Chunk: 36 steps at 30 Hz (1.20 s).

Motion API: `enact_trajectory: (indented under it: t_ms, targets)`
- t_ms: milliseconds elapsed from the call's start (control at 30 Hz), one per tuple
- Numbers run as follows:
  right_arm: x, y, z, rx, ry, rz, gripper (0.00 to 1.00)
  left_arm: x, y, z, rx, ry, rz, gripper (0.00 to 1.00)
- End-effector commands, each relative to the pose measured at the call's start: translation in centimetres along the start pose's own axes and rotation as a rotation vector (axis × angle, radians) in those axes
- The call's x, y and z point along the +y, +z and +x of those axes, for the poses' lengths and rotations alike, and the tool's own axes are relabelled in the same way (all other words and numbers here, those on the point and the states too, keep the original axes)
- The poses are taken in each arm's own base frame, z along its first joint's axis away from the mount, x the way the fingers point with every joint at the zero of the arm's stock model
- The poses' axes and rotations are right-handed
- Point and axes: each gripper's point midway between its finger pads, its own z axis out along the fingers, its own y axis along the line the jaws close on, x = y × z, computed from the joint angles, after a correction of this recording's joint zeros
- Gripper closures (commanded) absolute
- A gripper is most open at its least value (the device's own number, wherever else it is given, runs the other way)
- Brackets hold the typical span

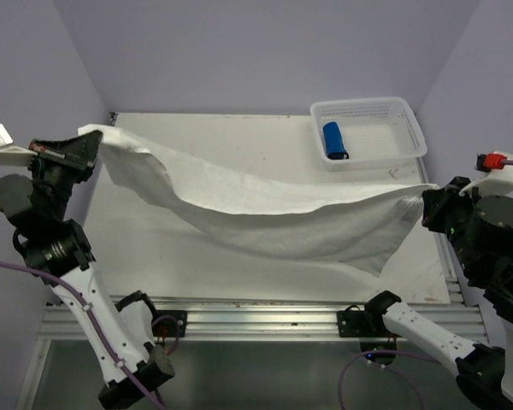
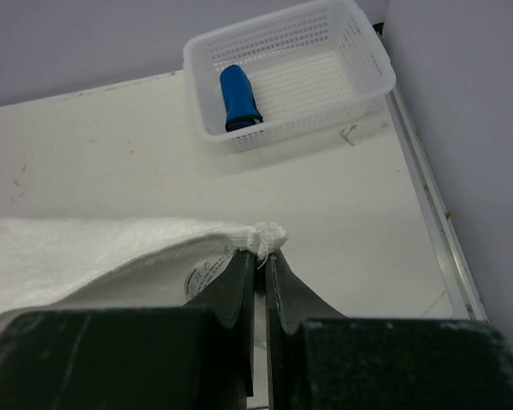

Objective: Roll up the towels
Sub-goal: Flatten the towel

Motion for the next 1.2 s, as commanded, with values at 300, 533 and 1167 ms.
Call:
enact_trajectory:
  t_ms: [300,533,1167]
  targets:
    - [-1.3,-0.5,1.9,0.036,-0.059,0.018,1.0,2.9,-3.8,1.6,-0.097,-0.05,-0.198,1.0]
    - [0.4,2.6,2.4,0.052,-0.075,0.056,1.0,4.0,-3.2,-3.8,-0.115,0.081,-0.482,1.0]
    - [0.7,2.4,1.0,0.053,-0.074,0.058,1.0,6.0,0.3,0.0,0.085,-0.131,-0.401,0.97]
